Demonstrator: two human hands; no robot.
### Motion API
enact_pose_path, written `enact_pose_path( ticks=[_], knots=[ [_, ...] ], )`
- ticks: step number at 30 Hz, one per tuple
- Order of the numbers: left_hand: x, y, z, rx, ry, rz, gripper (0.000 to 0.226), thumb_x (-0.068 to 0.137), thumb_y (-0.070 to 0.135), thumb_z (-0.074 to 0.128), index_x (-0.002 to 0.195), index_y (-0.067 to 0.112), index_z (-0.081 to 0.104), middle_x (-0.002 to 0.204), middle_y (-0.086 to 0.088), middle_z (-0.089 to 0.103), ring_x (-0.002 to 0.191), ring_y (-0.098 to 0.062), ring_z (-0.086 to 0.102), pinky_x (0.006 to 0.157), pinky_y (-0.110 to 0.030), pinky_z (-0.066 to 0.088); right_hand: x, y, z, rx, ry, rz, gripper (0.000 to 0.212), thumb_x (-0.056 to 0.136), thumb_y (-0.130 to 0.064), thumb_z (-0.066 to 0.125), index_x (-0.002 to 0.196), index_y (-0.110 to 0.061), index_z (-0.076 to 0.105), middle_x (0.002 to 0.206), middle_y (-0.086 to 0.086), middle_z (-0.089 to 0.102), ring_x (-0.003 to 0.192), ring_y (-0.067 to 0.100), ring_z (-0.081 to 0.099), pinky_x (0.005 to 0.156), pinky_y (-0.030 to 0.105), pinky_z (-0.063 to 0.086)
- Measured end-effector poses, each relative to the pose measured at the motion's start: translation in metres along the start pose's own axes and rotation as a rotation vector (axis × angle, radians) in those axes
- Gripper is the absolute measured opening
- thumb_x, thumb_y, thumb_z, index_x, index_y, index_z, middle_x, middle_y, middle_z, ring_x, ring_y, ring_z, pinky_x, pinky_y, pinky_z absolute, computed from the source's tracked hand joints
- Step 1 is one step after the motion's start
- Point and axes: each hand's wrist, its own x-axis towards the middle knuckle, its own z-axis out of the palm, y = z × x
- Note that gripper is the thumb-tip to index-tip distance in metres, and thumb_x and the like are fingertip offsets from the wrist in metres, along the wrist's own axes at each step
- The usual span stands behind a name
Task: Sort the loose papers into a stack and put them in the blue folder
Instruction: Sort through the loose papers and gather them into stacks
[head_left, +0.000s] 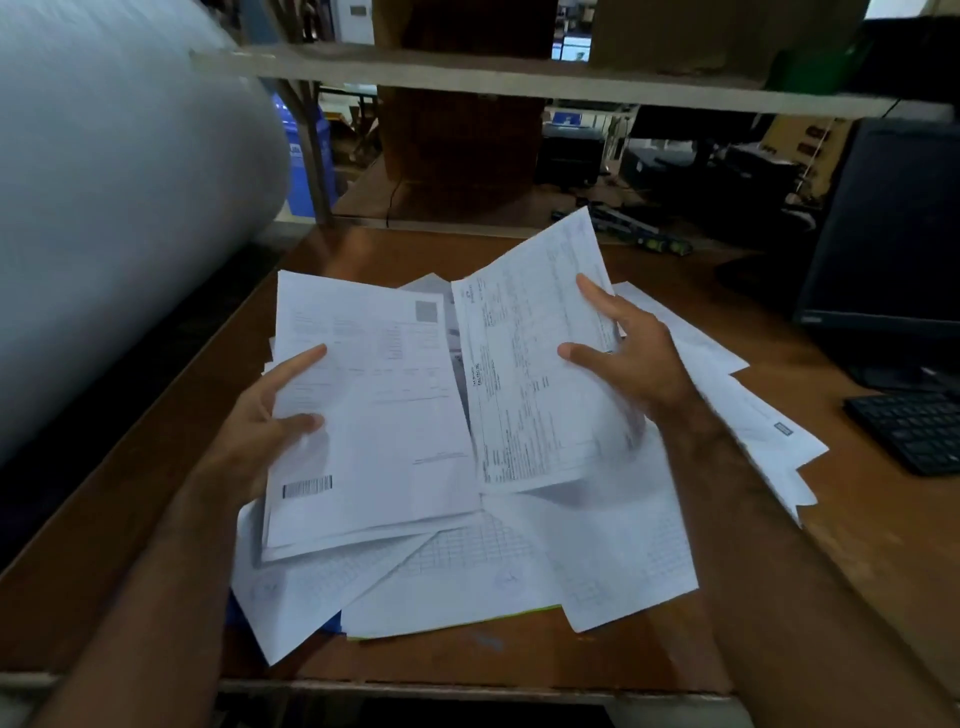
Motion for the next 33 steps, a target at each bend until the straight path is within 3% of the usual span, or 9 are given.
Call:
enact_pose_path(
  ticks=[6, 8, 11, 17, 20, 25, 28, 30, 33],
  knots=[
    [0.003, 0.000, 0.016, -0.048, 0.036, -0.013, 0.077, 0.085, -0.019, 0.062, 0.136, 0.039, 0.063, 0.148, 0.006, 0.055, 0.126, -0.027, 0.060, 0.102, -0.050, 0.052, -0.006, -0.016, -0.017, 0.884, -0.064, -0.080, 0.083, 0.089, -0.012, 0.073, 0.159, -0.026, 0.030, 0.146, -0.003, 0.057, 0.126, 0.028, 0.063, 0.095, 0.050, 0.057],
    [0.004, 0.002, 0.023, 0.007, 0.036, 0.011, 0.079, 0.083, -0.016, 0.066, 0.136, 0.042, 0.062, 0.152, 0.009, 0.050, 0.132, -0.019, 0.054, 0.106, -0.044, 0.049, -0.007, -0.016, 0.001, 0.727, -0.109, -0.006, 0.087, 0.088, -0.013, 0.077, 0.159, -0.028, 0.030, 0.139, -0.017, 0.059, 0.122, 0.014, 0.065, 0.091, 0.034, 0.059],
    [0.001, 0.009, 0.033, -0.069, -0.005, 0.040, 0.078, 0.084, -0.016, 0.064, 0.139, 0.038, 0.060, 0.149, 0.011, 0.052, 0.123, -0.010, 0.060, 0.089, -0.028, 0.056, -0.012, -0.003, 0.037, 0.123, -0.178, -0.022, 0.087, 0.080, -0.035, 0.086, 0.154, -0.037, 0.040, 0.140, -0.031, 0.044, 0.118, -0.013, 0.050, 0.096, 0.003, 0.041],
    [-0.010, 0.017, 0.037, -0.235, -0.075, 0.044, 0.082, 0.085, -0.017, 0.062, 0.143, 0.041, 0.055, 0.145, 0.005, 0.059, 0.126, -0.027, 0.063, 0.094, -0.050, 0.059, -0.018, 0.011, 0.066, 0.157, -0.117, 0.006, 0.049, 0.089, -0.029, 0.078, 0.135, -0.040, 0.063, 0.136, -0.021, 0.055, 0.119, 0.000, 0.054, 0.102, 0.016, 0.048],
    [-0.013, 0.021, 0.041, -0.256, -0.037, 0.026, 0.082, 0.088, -0.015, 0.059, 0.142, 0.046, 0.053, 0.147, 0.009, 0.056, 0.129, -0.026, 0.060, 0.100, -0.051, 0.054, -0.020, 0.011, 0.071, 0.268, -0.164, 0.039, 0.060, 0.087, -0.033, 0.080, 0.140, -0.045, 0.056, 0.142, -0.020, 0.053, 0.126, 0.005, 0.056, 0.106, 0.037, 0.052],
    [-0.015, 0.028, 0.052, -0.219, 0.000, 0.073, 0.075, 0.093, -0.005, 0.060, 0.143, 0.050, 0.047, 0.150, 0.021, 0.049, 0.133, -0.013, 0.054, 0.106, -0.041, 0.050, -0.029, 0.009, 0.089, 0.529, -0.261, 0.104, 0.072, 0.093, -0.020, 0.074, 0.152, -0.044, 0.040, 0.130, -0.040, 0.055, 0.119, 0.002, 0.063, 0.089, 0.031, 0.060],
    [-0.015, 0.028, 0.053, -0.127, -0.019, 0.107, 0.059, 0.099, 0.016, 0.062, 0.143, 0.050, 0.045, 0.143, 0.028, 0.054, 0.128, -0.005, 0.058, 0.097, -0.033, 0.053, -0.031, 0.015, 0.099, 0.717, -0.290, 0.147, 0.070, 0.095, -0.001, 0.066, 0.149, -0.041, 0.046, 0.133, -0.031, 0.058, 0.121, 0.010, 0.065, 0.088, 0.039, 0.061],
    [-0.010, 0.025, 0.053, -0.240, -0.097, 0.043, 0.049, 0.102, 0.032, 0.060, 0.148, 0.042, 0.047, 0.151, 0.008, 0.054, 0.128, -0.021, 0.061, 0.092, -0.038, 0.055, -0.032, 0.015, 0.103, 0.720, -0.273, 0.148, 0.065, 0.096, -0.001, 0.066, 0.143, -0.045, 0.053, 0.141, -0.026, 0.054, 0.126, 0.013, 0.062, 0.091, 0.041, 0.060],
    [-0.010, 0.029, 0.055, -0.187, -0.060, 0.022, 0.038, 0.103, 0.056, 0.047, 0.134, 0.039, 0.061, 0.120, 0.016, 0.074, 0.099, -0.010, 0.074, 0.082, -0.029, 0.059, -0.029, 0.021, 0.108, 0.509, -0.176, 0.052, 0.054, 0.097, -0.013, 0.067, 0.137, -0.048, 0.057, 0.149, -0.024, 0.048, 0.137, 0.009, 0.049, 0.105, 0.041, 0.053]
  ],
)
